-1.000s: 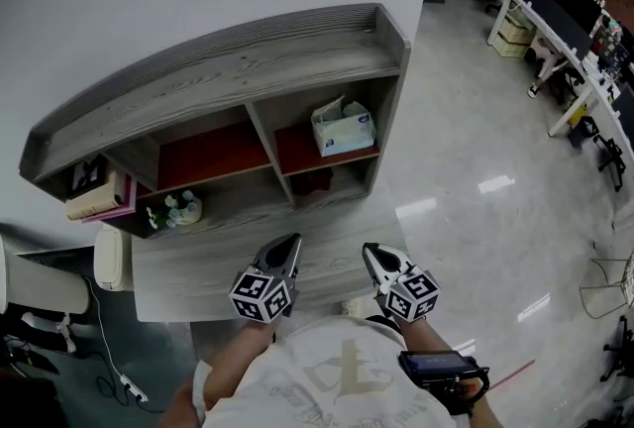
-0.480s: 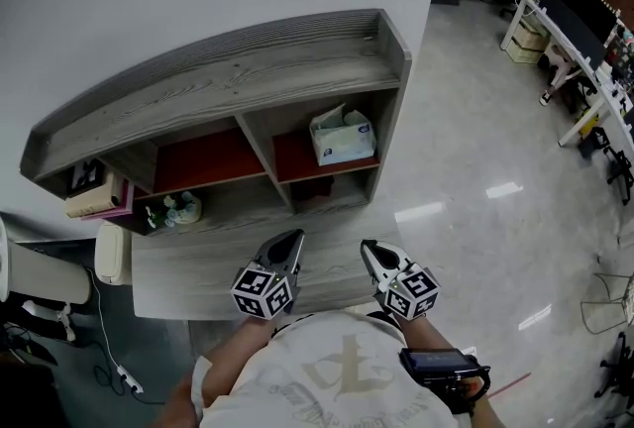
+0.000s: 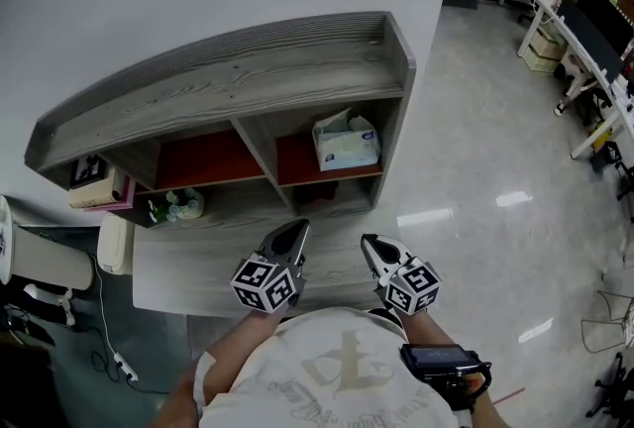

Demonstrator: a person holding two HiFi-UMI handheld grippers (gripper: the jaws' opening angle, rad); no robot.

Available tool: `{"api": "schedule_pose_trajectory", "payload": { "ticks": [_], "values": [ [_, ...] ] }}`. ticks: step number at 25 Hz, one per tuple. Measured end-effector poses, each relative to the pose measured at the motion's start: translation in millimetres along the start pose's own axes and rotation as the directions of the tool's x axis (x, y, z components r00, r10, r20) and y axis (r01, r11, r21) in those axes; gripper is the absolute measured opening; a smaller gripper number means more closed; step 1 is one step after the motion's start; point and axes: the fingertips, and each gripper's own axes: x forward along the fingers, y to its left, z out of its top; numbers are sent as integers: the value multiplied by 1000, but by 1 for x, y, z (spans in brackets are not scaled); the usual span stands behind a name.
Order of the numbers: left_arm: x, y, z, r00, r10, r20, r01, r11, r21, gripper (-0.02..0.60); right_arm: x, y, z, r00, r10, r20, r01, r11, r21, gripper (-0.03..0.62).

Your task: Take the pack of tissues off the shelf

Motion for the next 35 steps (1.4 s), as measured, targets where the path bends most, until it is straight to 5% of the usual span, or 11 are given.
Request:
{"api": "schedule_pose_trajectory", "payload": {
  "ticks": [23,30,35],
  "values": [
    [48,8,46,994,105,40,-109,987,115,17,41,-16,-3,991,120,-50,-120,993,1,5],
    [65,16,62,988,146,51,-151,981,123,140,41,-18,-12,989,135,-64,-133,991,23,5],
    [80,22,68,985,168,29,-170,977,130,166,40,-21,-15,988,138,-63,-135,990,41,5]
  ]
}}
